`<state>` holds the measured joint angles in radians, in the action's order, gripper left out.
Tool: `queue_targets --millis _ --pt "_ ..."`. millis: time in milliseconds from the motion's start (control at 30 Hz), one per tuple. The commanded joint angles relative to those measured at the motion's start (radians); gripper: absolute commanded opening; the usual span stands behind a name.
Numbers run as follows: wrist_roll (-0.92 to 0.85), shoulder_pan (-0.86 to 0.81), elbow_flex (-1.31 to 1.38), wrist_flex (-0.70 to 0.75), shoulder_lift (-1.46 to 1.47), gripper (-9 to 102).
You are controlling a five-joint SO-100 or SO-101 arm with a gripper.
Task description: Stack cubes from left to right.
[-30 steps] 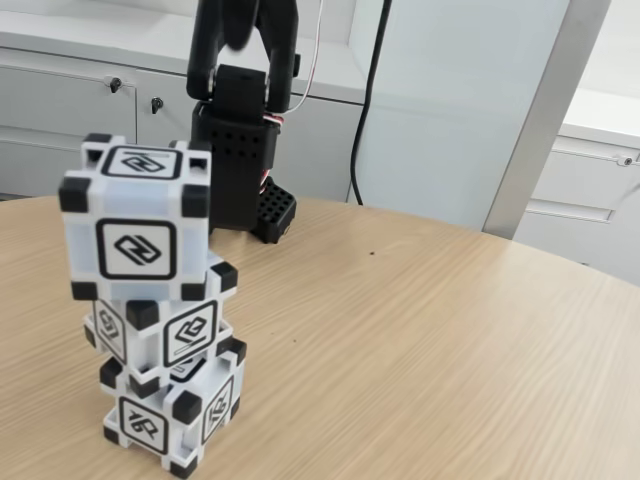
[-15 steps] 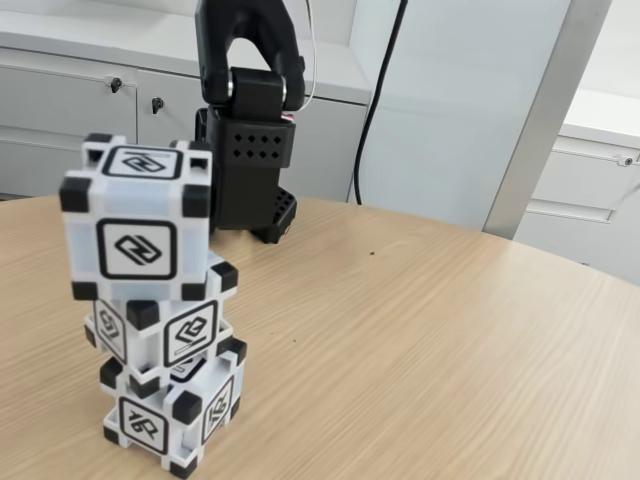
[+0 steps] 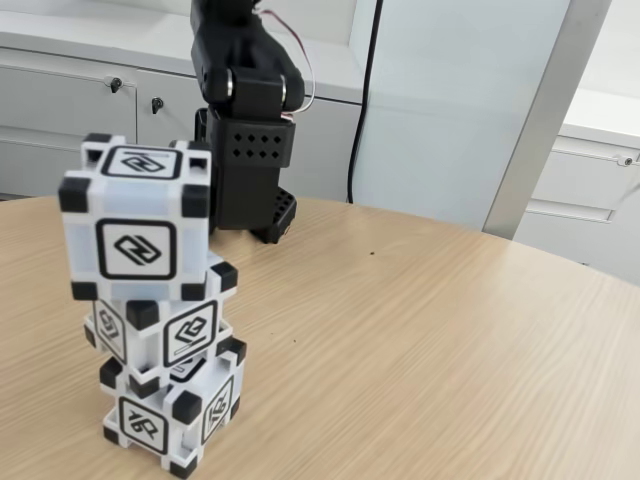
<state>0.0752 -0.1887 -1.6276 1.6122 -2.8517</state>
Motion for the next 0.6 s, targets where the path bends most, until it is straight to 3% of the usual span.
queue_targets --millis 0,267,567 --pt "-0.021 0.005 -0.16 -0.129 -0.114 0" --pt "-0.06 -0.003 -0.69 -0.35 -0.43 0" --pt "-0.063 -0.012 -1.043 -0.505 -0.437 0"
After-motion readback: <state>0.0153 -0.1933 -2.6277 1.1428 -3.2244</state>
